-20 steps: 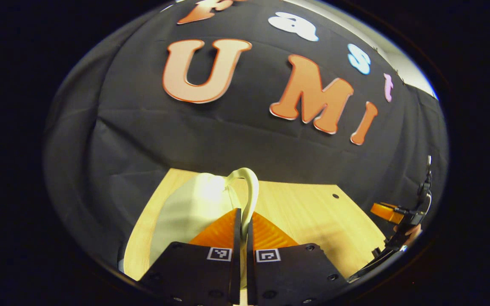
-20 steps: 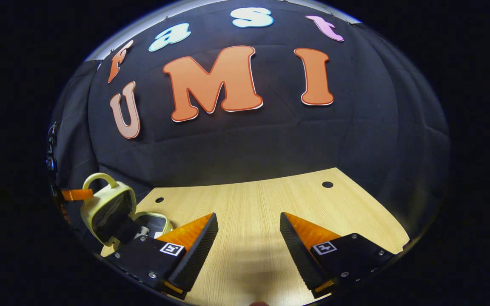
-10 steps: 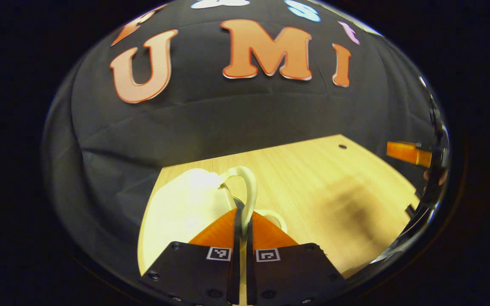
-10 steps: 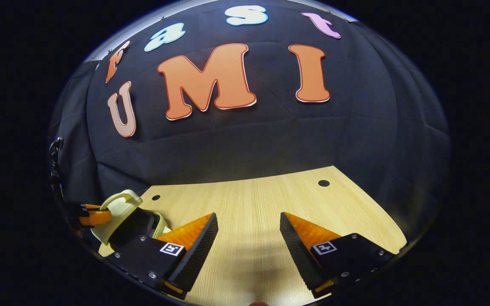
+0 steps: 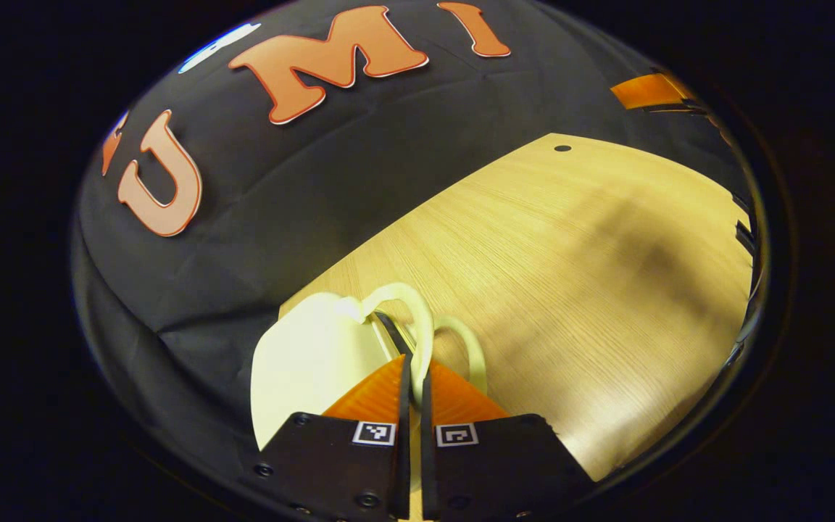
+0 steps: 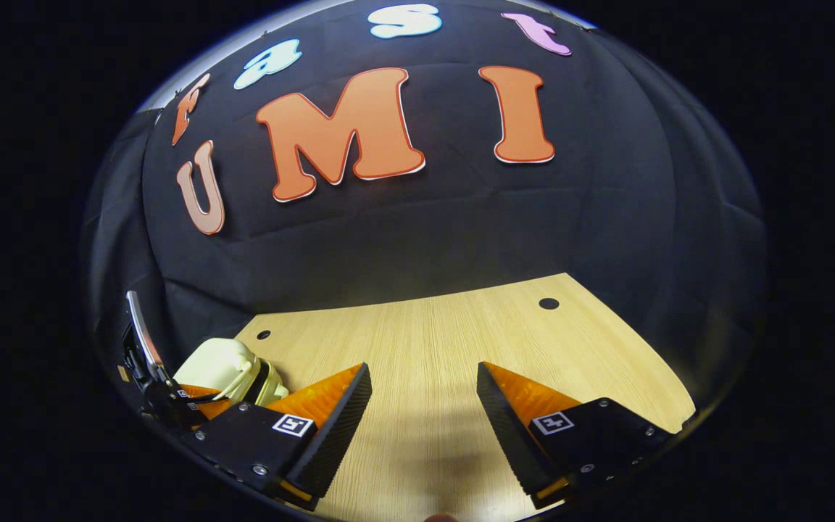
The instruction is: First open the suitcase, pack the skin care products into it, and then close the suitcase.
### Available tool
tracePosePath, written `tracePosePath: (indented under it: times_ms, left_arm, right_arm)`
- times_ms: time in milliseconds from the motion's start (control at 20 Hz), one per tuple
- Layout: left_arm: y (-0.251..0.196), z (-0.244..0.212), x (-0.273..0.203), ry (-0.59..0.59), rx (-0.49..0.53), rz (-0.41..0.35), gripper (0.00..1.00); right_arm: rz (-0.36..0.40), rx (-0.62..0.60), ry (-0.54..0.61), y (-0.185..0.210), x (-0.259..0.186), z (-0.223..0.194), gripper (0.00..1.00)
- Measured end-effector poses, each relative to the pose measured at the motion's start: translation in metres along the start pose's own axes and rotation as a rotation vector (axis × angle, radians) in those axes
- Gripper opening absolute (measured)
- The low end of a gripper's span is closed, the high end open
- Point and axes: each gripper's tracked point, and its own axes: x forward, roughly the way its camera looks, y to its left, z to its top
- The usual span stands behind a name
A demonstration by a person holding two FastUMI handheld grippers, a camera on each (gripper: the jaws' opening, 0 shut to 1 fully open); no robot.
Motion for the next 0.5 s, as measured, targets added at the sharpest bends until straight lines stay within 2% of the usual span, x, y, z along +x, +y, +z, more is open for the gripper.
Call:
tracePosePath:
  times_ms: [300, 400, 500]
  left_arm:
    - [-0.017, -0.005, 0.012, 0.035, 0.030, 0.040, 0.06]
    - [-0.027, -0.013, 0.018, 0.070, 0.021, 0.031, 0.20]
    - [-0.034, -0.004, 0.017, 0.048, 0.028, 0.034, 0.30]
  right_arm:
    - [0.020, -0.018, 0.017, 0.006, 0.004, -0.004, 0.94]
    - [0.030, -0.023, 0.019, 0.011, 0.003, -0.004, 0.94]
    - [0.034, -0.031, 0.020, 0.011, 0.003, -0.005, 0.94]
